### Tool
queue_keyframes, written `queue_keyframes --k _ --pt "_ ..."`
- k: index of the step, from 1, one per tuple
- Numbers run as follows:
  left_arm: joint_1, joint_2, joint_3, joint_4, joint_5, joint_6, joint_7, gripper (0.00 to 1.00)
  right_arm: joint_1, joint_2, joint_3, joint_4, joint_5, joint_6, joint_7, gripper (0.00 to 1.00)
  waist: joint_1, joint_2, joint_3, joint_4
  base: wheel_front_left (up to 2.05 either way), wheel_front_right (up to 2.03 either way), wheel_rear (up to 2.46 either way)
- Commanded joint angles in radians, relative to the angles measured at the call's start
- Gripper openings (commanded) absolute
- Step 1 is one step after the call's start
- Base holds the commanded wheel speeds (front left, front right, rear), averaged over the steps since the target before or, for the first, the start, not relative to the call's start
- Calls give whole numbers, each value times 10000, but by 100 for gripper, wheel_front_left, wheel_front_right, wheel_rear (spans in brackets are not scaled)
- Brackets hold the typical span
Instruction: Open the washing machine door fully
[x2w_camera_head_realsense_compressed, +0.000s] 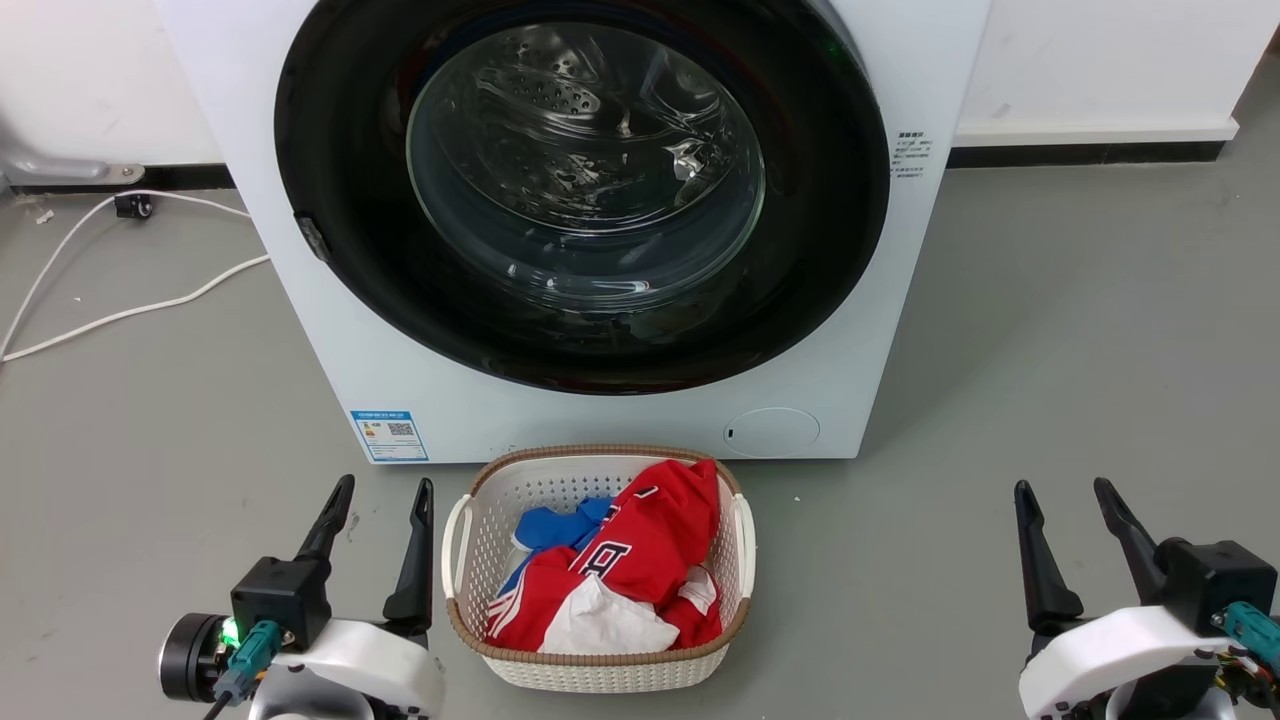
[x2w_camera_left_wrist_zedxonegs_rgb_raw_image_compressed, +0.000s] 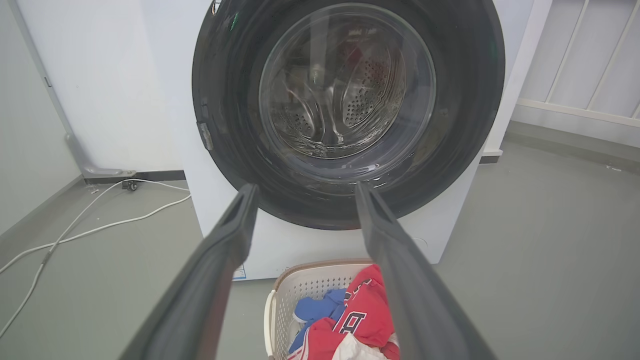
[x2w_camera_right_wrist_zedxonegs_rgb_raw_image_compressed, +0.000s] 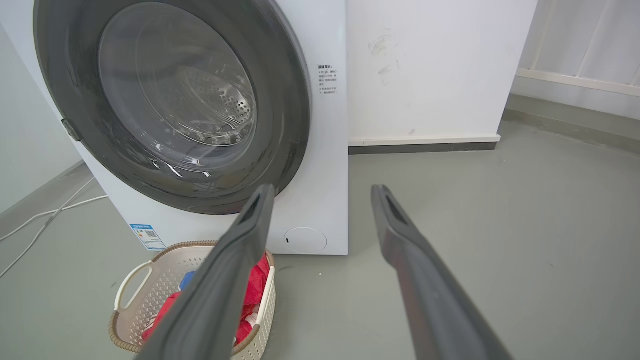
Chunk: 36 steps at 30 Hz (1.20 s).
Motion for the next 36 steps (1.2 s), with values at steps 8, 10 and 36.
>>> queue_keyframes --k 8,10,36 --pt "-35 77 -57 114 474 -17 -231 100 23 27 -35 -1 -491 21 -216 100 0 0 13 -37 0 0 0" --pt "-41 81 -61 137 533 -17 -257 100 21 29 -45 22 -518 22 -268 100 0 0 13 -47 0 0 0" --pt "62 102 -51 265 384 88 -265 100 -260 37 46 472 71 13 -595 0 0 0 32 -143 0 0 0"
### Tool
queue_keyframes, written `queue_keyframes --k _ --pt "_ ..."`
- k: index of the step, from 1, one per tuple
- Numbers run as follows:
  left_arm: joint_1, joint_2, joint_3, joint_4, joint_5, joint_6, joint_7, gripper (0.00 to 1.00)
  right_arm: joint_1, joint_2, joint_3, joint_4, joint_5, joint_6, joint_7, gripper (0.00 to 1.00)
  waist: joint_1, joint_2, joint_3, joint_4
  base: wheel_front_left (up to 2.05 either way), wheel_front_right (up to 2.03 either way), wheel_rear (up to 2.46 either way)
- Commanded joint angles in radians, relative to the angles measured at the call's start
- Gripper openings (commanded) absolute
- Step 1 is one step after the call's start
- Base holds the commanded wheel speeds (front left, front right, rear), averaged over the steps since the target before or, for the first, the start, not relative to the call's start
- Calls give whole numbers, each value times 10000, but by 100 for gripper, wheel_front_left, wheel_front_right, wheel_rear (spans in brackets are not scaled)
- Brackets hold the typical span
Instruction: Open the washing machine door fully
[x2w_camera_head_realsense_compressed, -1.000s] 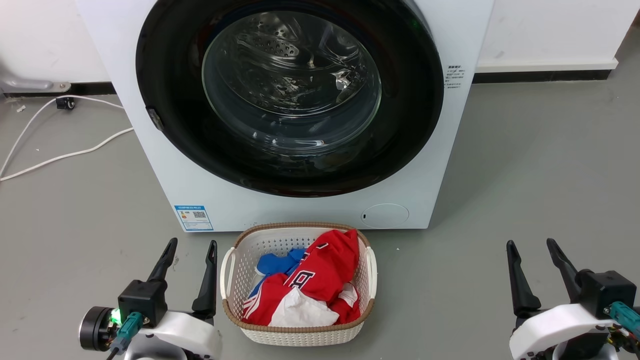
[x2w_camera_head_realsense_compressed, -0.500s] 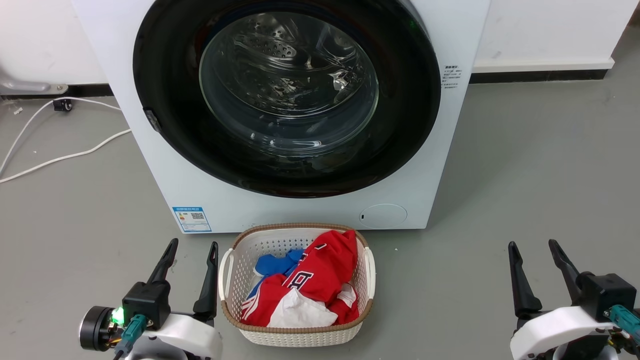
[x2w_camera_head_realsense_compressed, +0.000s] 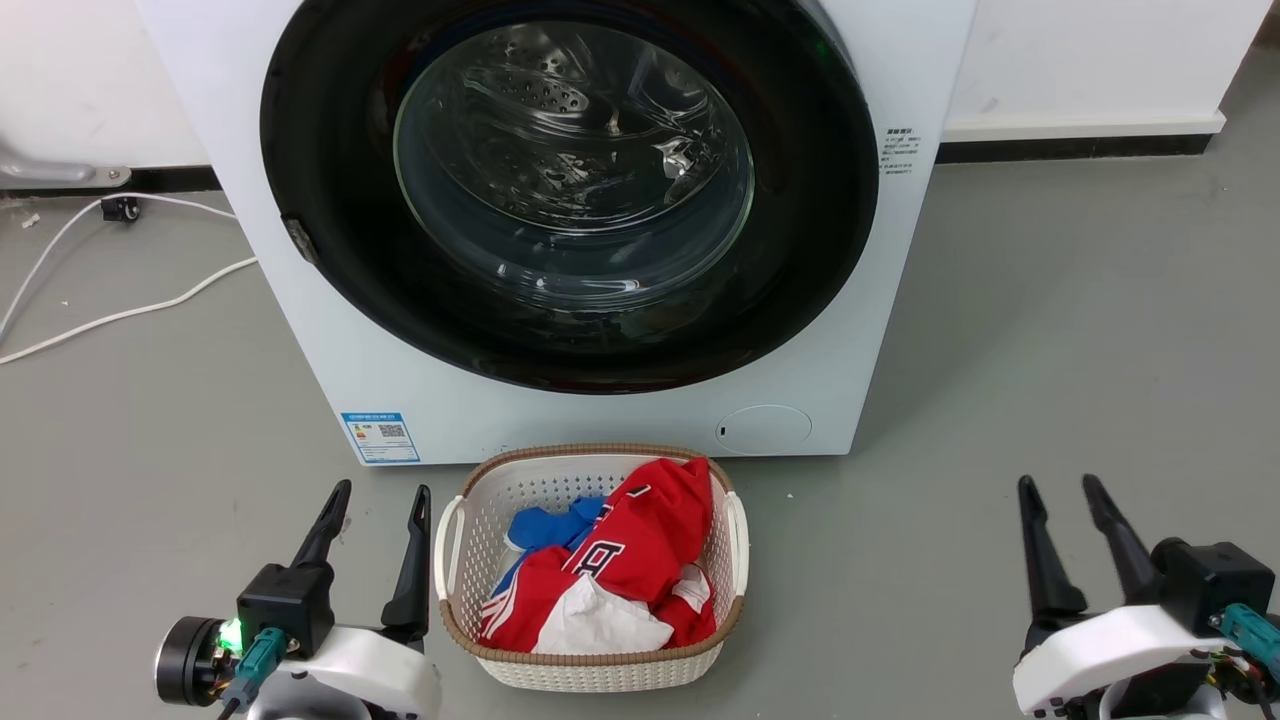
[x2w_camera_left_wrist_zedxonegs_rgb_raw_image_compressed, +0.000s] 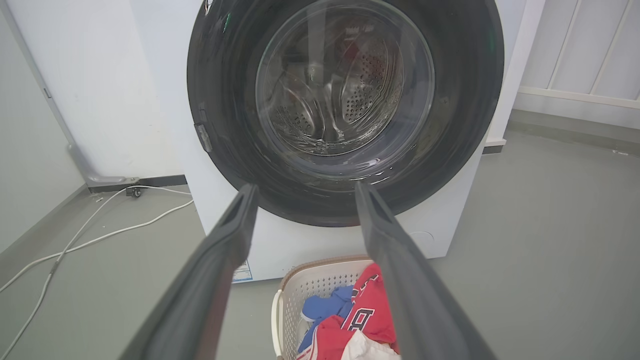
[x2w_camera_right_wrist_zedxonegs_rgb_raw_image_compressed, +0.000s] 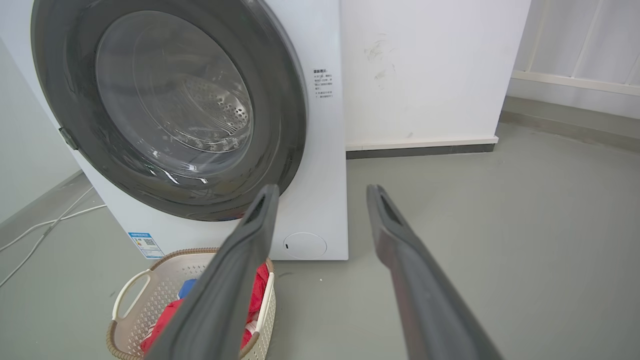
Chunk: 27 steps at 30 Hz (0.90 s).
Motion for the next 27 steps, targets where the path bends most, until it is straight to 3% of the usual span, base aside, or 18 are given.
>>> queue_keyframes --k 1,6,13,17,20,27 --pt "50 32 -23 15 -20 33 6 100 -98 28 40 24 68 -3 -83 0 0 -1 10 0 0 0 0" --pt "14 65 -56 24 -32 86 -12 100 -176 25 113 183 1136 -3 53 0 0 -1 10 6 0 0 0" --pt "22 89 -88 -6 -77 147 -39 100 -464 16 -377 630 6667 -1 957 0 0 -1 -22 34 0 0 0" --pt "3 74 -126 -43 -92 133 -57 100 -895 17 -1058 1024 8837 -1 1721 0 0 -1 19 51 0 0 0" --pt "-35 76 -174 -63 -114 120 -43 100 -1370 13 -1752 1522 9805 -1 2392 0 0 -1 91 63 0 0 0" --pt "-448 159 -324 -305 -87 1 -47 100 -3378 -173 -3639 3132 10345 -1 3948 0 0 -1 738 276 0 0 0"
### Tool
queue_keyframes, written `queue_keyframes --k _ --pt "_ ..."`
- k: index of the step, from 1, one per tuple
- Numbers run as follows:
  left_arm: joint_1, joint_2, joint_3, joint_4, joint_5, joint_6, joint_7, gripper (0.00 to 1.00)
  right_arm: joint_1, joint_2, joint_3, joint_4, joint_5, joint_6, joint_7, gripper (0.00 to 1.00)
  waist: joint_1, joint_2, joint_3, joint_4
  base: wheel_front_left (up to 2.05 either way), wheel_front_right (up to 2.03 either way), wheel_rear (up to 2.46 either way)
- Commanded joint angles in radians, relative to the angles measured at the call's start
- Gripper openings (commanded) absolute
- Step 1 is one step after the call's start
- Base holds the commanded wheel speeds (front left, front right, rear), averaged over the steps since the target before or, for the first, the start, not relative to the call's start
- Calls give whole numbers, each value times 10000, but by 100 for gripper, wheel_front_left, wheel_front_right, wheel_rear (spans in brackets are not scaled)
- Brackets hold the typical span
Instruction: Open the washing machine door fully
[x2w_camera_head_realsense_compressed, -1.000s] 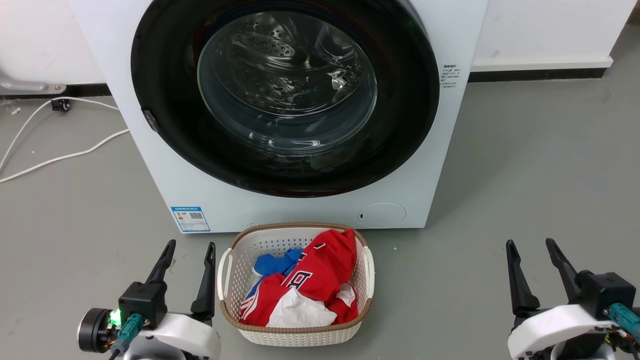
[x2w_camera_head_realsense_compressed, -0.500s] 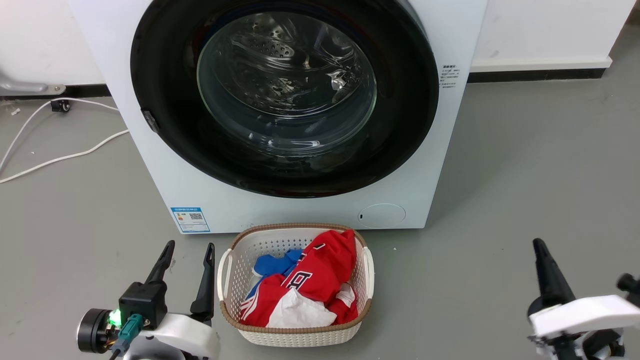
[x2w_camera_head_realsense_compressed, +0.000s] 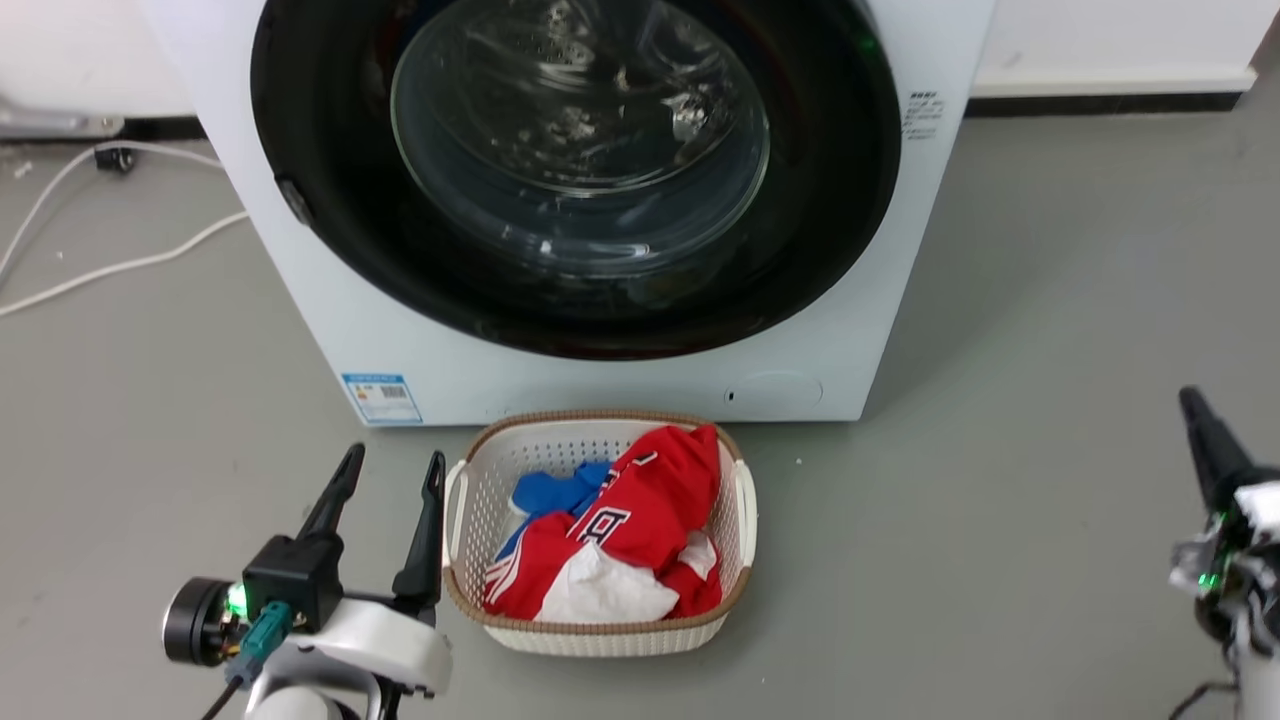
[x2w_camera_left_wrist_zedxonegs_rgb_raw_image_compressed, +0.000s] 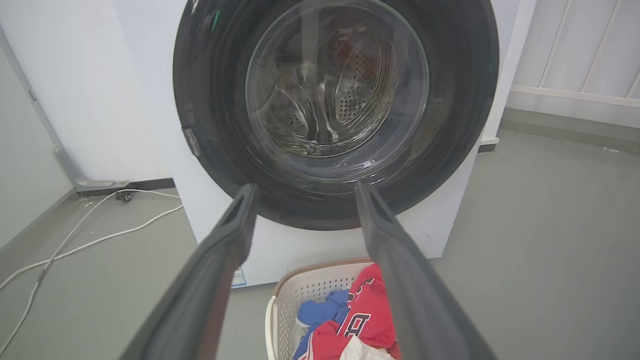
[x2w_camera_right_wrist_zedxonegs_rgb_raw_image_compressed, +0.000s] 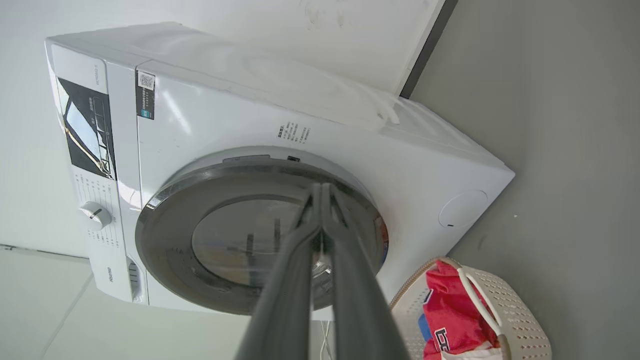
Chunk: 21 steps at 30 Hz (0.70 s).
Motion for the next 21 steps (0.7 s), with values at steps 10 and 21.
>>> queue_keyframes --k 10,21 --pt "-1127 -83 -34 -580 -112 -90 -65 100 -4205 -983 -1690 2982 -19 1 1934 0 0 0 1885 667 0 0 0" --pt "-1959 -208 -201 -917 11 -193 -112 100 -8012 -1755 -1892 5232 -1632 2 2996 0 0 0 3174 1095 0 0 0"
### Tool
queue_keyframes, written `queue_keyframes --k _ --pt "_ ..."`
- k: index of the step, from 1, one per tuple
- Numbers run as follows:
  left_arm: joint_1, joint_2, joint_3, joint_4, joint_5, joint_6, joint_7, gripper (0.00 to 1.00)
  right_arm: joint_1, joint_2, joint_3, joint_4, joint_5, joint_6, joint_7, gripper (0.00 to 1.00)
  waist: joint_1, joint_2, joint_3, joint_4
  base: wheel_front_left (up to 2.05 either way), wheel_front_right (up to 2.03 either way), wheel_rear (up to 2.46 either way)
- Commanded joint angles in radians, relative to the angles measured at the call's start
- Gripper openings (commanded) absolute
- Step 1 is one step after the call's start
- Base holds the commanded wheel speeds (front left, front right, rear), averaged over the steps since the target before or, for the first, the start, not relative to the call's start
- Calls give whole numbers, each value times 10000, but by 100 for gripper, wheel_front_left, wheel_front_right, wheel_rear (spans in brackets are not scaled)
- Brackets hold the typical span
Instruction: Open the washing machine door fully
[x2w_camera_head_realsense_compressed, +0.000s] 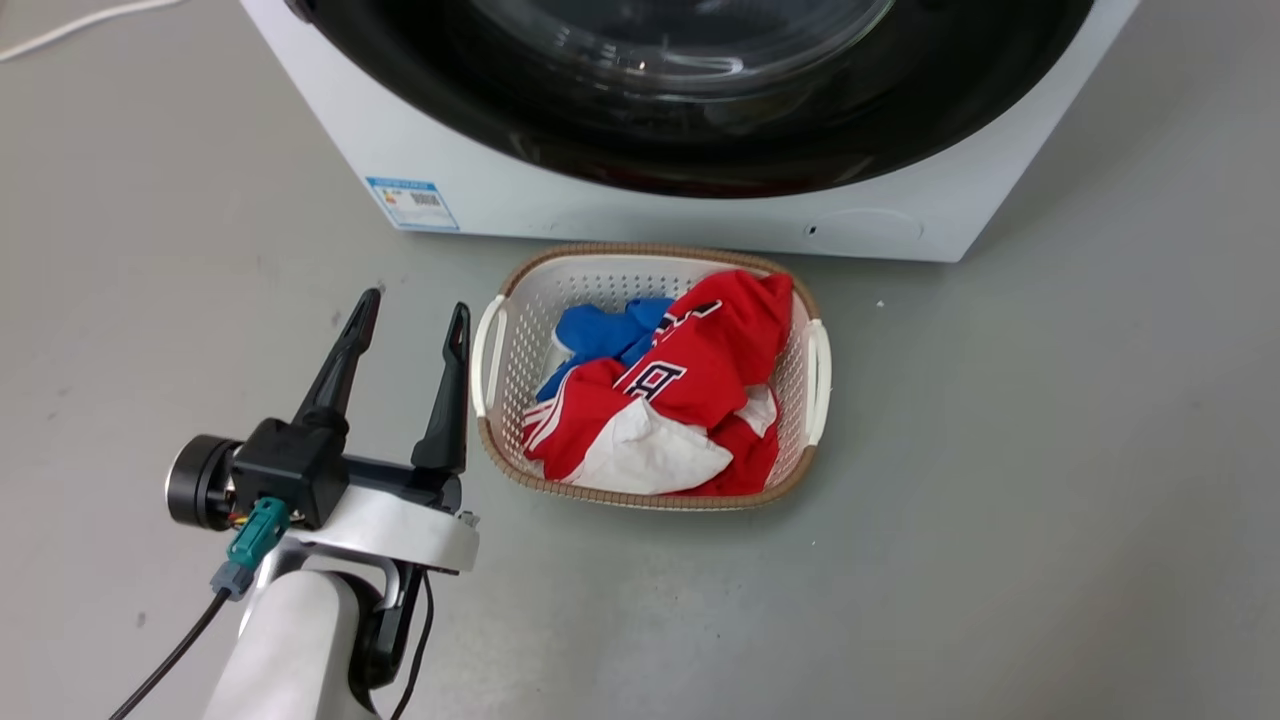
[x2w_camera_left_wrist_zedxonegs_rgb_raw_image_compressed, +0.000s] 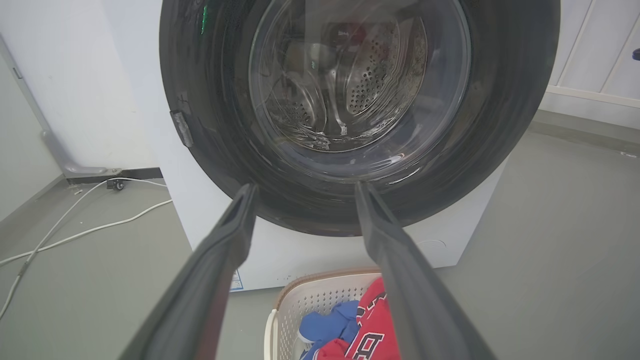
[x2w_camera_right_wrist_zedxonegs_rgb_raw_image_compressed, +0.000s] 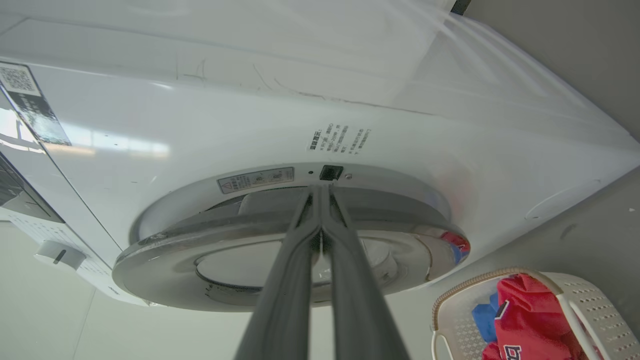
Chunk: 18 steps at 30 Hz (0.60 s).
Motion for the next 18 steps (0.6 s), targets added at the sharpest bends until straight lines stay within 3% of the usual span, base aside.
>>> queue_keyframes --k 1,18 --pt "-220 -11 -49 -57 92 -33 -58 100 -502 -24 99 167 -283 4 190 0 -2 0 317 196 0 0 0" --pt "-836 -322 -263 -239 266 -162 -73 100 -3033 386 320 755 -2351 4 590 0 -2 0 1429 620 0 0 0"
